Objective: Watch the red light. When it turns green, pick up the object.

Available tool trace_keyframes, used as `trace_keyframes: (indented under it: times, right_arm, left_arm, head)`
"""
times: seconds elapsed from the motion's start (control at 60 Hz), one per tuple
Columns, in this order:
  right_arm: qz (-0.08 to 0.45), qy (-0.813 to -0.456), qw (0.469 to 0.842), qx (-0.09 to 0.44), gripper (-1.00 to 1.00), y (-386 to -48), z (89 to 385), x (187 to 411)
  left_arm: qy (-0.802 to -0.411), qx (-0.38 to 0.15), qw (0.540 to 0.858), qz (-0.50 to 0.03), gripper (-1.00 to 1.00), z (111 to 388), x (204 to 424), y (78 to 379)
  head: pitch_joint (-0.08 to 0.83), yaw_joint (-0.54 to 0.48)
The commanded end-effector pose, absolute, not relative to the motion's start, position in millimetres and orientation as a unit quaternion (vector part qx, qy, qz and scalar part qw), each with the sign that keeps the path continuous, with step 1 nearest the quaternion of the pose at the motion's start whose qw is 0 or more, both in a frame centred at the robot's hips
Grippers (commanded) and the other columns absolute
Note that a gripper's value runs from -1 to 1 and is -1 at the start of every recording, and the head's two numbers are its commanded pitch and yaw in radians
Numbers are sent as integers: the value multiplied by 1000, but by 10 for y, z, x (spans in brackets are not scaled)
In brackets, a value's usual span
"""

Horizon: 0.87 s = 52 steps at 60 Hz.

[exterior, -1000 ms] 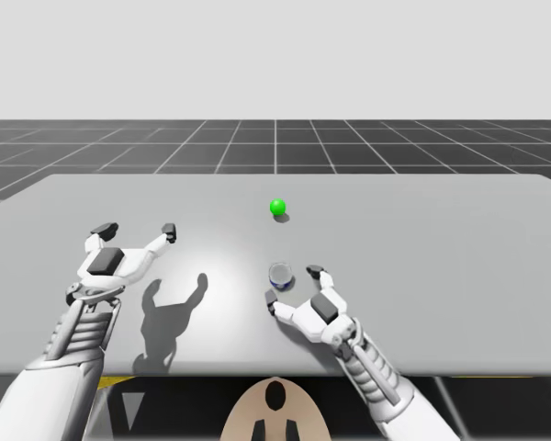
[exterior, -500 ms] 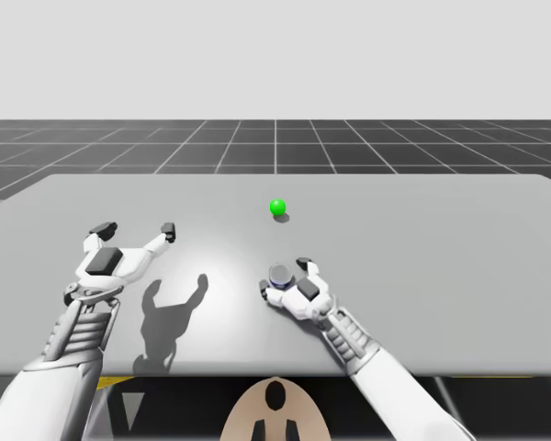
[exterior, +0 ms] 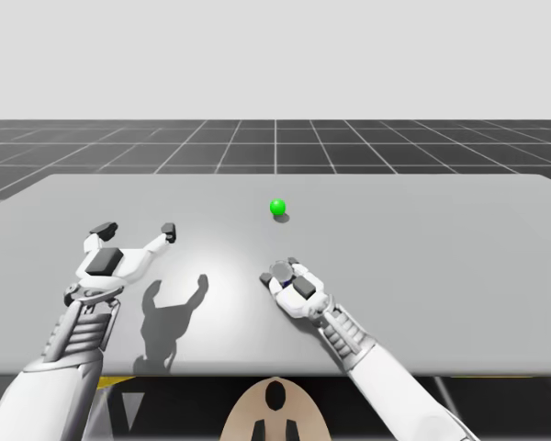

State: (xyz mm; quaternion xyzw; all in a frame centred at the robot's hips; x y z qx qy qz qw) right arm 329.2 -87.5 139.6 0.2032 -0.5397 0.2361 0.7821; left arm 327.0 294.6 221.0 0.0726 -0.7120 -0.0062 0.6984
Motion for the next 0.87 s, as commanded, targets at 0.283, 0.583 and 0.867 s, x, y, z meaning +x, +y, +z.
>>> trace_keyframes:
  times: [0.283,0.583,0.867]
  right_arm:
    - [212,-534,767,284,1000,-396,1422,3123]
    - [190,-601,716,299,1000,-575,2155,3153]
    - [130,-733,599,293,1000,-1088,3690,3180]
  left_arm:
    - [-708,73,702,-9,-1000,2180,3271,2895]
    - [-708,71,703,-10,-1000,2191,3266,2893]
    - [-704,70,706,-9,-1000,2179,3271,2888]
  head:
    - [335,-3]
    - [297,8]
    - [279,12]
